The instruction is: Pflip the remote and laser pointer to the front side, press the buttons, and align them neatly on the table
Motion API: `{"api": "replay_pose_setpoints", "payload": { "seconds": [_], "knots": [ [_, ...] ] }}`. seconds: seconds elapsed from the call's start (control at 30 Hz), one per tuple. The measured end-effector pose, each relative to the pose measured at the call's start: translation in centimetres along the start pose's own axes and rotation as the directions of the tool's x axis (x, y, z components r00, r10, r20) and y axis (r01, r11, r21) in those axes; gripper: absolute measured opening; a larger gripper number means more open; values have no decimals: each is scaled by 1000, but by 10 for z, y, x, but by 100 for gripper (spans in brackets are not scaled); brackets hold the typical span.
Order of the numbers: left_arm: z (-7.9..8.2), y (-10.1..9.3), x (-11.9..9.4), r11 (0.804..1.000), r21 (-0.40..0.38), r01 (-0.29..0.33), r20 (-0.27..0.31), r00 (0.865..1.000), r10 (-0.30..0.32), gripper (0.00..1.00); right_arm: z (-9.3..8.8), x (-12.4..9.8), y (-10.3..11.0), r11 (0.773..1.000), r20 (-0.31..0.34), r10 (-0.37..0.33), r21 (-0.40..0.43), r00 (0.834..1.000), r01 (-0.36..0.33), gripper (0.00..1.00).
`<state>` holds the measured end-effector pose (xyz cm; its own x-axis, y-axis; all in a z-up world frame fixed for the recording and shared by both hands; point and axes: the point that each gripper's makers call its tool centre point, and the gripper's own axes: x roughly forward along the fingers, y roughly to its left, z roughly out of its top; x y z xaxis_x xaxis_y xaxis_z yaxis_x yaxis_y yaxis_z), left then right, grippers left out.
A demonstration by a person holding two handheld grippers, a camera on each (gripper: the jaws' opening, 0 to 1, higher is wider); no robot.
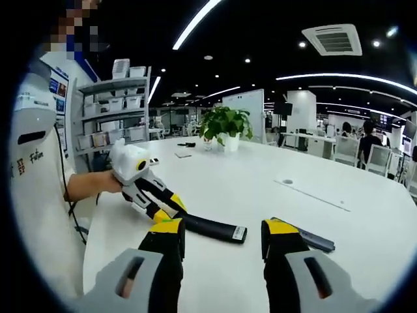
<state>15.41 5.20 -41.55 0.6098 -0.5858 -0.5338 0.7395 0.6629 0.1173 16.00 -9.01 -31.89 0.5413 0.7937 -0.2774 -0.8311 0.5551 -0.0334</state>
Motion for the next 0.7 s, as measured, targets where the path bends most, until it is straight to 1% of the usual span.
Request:
{"api": "replay_pose_setpoints", "payload": {
  "seconds": [0.03, 0.1, 0.17, 0.23, 0.3, 0.33, 0.4, 0.57, 0.7],
  "knots": [
    [1, 2, 0, 999, 24, -22, -5, 1000, 23, 29, -5, 3, -4, 1000, -11, 2, 0, 1000, -2, 49],
    [2, 1, 0, 998, 57, -30, -4, 1000, 30, 29, -13, 7, -6, 999, -26, 21, 39, 999, -20, 49],
    [3, 0, 0, 996, 78, -36, -9, 999, 37, 28, -15, 10, -5, 997, -16, 36, 75, 999, -35, 48],
    [4, 0, 0, 995, 95, -38, -10, 999, 39, 27, -16, 12, -5, 996, -16, 41, 80, 999, -40, 48],
    [4, 0, 0, 995, 94, -35, -10, 999, 36, 26, -19, 14, -3, 997, -27, 39, 66, 999, -37, 48],
    [4, 0, 0, 996, 87, -36, -11, 999, 37, 26, -23, 16, -2, 998, -48, 33, 46, 998, -30, 48],
    [3, 0, 0, 996, 83, -34, -10, 999, 35, 26, -27, 17, -1, 999, -67, 31, 23, 997, -30, 48],
    [3, 1, 0, 998, 64, -28, -9, 1000, 28, 26, -37, 19, -3, 999, -97, 41, 26, 994, -39, 47],
    [3, 0, 0, 997, 73, -36, -12, 999, 37, 26, -41, 18, -7, 999, -110, 36, 38, 993, -32, 45]
  ]
}}
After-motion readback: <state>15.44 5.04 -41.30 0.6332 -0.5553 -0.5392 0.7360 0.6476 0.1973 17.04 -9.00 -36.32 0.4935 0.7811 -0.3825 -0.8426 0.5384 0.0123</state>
